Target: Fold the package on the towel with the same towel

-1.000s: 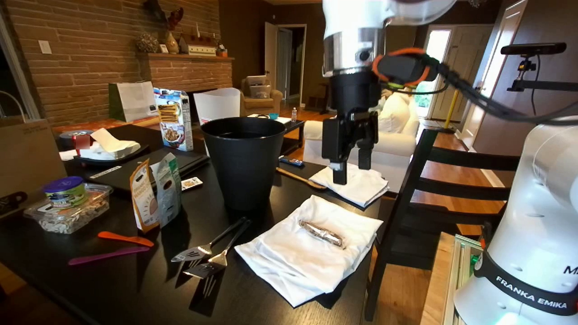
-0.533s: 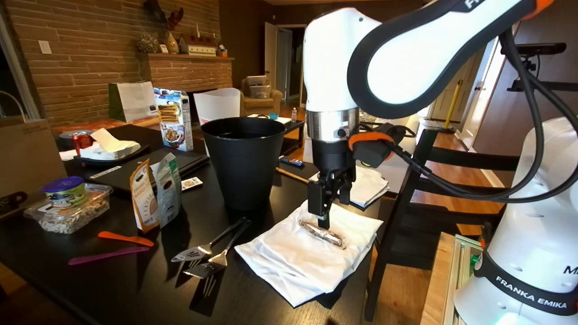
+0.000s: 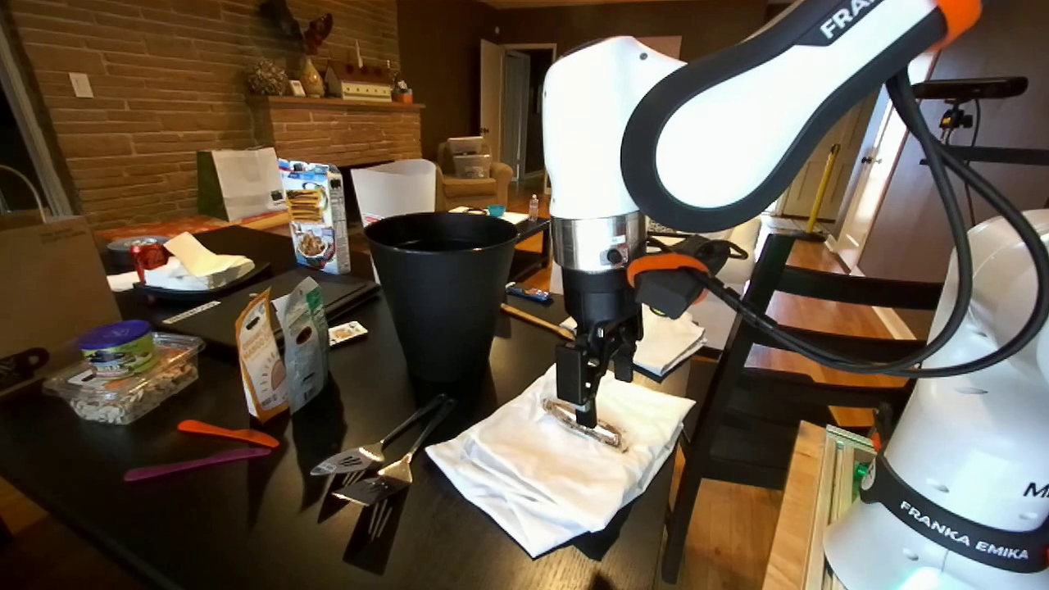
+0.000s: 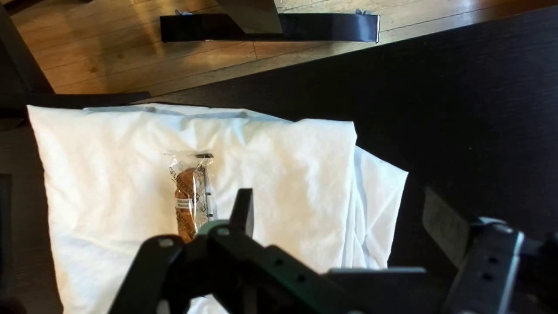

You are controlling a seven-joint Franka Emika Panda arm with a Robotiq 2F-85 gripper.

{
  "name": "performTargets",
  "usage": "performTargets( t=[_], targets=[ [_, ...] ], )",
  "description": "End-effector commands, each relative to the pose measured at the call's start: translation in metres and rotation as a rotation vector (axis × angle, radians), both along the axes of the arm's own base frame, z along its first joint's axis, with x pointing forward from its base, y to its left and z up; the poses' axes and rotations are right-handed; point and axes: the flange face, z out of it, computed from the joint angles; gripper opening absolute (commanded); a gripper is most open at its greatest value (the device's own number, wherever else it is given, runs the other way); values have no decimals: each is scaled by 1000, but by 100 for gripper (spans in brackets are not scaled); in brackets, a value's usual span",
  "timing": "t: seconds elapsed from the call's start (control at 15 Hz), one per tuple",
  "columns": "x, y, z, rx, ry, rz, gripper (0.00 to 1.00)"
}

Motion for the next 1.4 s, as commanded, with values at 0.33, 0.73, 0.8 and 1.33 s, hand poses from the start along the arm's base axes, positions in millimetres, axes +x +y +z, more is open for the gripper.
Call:
performTargets(
  t=[0.33, 0.73, 0.8, 1.33],
  targets=[
    [19, 11, -55, -42, -86, 83, 100],
    [27, 18, -92, -58, -130, 116, 100],
    [28, 19, -97, -56, -135, 112, 100],
    [43, 39, -125, -77, -176, 98, 100]
  ],
)
